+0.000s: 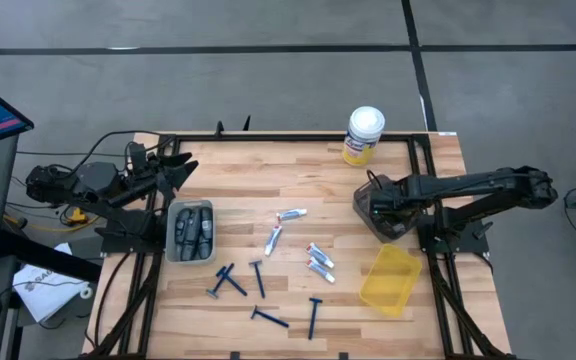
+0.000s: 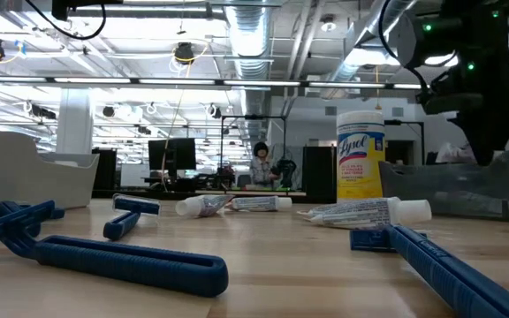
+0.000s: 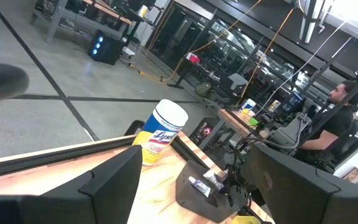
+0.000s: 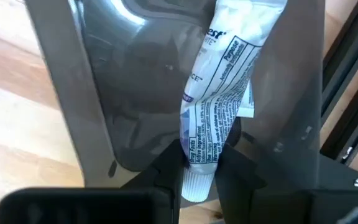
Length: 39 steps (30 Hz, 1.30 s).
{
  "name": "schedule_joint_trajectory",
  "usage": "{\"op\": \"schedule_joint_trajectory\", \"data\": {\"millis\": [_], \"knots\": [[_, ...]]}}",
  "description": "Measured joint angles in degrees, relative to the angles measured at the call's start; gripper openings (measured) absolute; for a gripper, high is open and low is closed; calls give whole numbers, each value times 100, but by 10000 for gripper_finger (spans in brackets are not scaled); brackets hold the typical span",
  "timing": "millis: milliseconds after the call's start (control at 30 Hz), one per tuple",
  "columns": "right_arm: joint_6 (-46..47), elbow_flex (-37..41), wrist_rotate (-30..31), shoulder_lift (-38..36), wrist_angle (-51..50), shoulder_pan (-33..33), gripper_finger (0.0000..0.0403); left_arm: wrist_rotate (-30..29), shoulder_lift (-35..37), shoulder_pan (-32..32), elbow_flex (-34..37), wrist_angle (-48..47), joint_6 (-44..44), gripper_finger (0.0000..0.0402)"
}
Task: Pick & Place Travel size toiletries
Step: Put the white toothpaste into the black bin
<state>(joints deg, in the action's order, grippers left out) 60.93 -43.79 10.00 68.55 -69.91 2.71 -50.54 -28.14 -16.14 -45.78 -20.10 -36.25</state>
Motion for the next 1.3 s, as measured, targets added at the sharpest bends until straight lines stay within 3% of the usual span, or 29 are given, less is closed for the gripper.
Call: {"op": "schedule_joint_trajectory", "data": {"millis": [133, 567, 1000, 1300], "knots": [[0, 15, 39, 0, 34, 4, 90, 0, -2, -1, 0, 2, 0, 294], [-354, -343, -8, 0, 115, 4, 245, 0, -9, -2, 0, 57, -20, 294], [-1094, -1677, 20, 200, 1774, 8, 255, 0, -9, -1, 0, 103, -20, 294], [-2194, -2725, -91, 1675, 2205, 49, 255, 0, -9, 0, 0, 116, -20, 294]]}}
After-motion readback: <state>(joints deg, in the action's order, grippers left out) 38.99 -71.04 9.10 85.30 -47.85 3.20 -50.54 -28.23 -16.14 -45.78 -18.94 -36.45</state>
